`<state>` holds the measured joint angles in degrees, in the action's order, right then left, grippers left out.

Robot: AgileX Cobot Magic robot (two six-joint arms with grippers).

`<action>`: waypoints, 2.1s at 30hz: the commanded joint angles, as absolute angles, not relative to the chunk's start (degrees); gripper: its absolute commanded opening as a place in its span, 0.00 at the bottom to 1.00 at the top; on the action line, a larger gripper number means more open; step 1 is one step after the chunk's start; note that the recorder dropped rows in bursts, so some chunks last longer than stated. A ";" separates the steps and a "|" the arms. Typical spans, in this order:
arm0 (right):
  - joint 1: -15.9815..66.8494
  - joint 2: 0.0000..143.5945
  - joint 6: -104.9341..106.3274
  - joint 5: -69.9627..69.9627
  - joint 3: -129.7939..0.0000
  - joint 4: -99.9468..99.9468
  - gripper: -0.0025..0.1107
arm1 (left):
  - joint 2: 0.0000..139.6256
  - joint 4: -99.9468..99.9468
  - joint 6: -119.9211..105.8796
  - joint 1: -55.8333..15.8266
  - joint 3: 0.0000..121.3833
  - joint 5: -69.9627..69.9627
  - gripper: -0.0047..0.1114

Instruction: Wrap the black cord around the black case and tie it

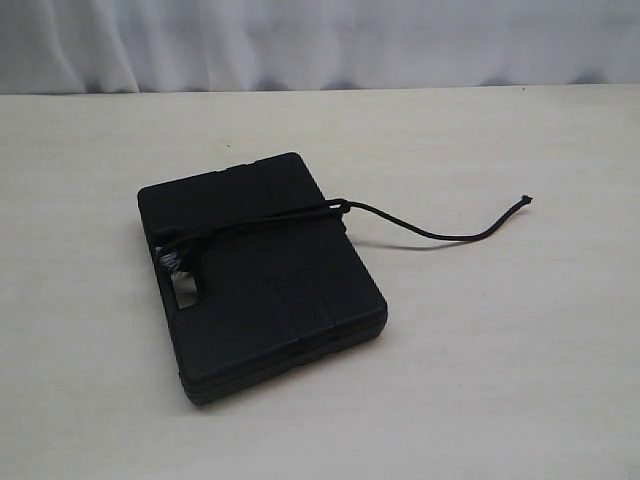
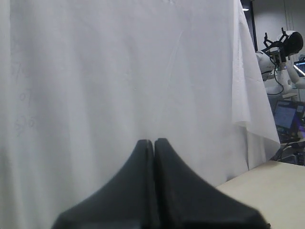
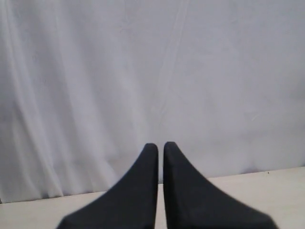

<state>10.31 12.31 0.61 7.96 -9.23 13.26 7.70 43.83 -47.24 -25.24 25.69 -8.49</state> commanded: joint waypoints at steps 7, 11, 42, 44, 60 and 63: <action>10.13 9.88 0.39 2.44 -8.90 18.77 0.06 | 7.39 43.57 -46.63 -25.41 25.47 -8.62 0.04; 10.13 9.88 0.39 2.44 -8.90 18.77 0.06 | 7.39 43.57 -46.63 -25.41 25.47 -8.62 0.04; 10.13 9.88 0.39 2.65 -8.90 18.79 0.06 | 0.00 -3.66 2.12 -7.11 8.58 -1.02 0.04; 10.13 9.88 0.39 2.65 -8.90 18.79 0.06 | 0.00 -7.24 5.19 -5.96 6.63 -0.93 0.04; 10.13 9.88 0.39 2.65 -8.90 18.79 0.06 | 0.00 -6.85 2.16 -1.02 0.00 -9.12 0.04; 10.13 9.88 0.39 2.65 -8.90 18.79 0.06 | 0.00 -6.64 -1.28 -1.02 0.00 -13.17 0.04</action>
<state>10.31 10.12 0.49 2.54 -9.23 18.83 0.13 -7.17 1.61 -1.24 0.17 -9.65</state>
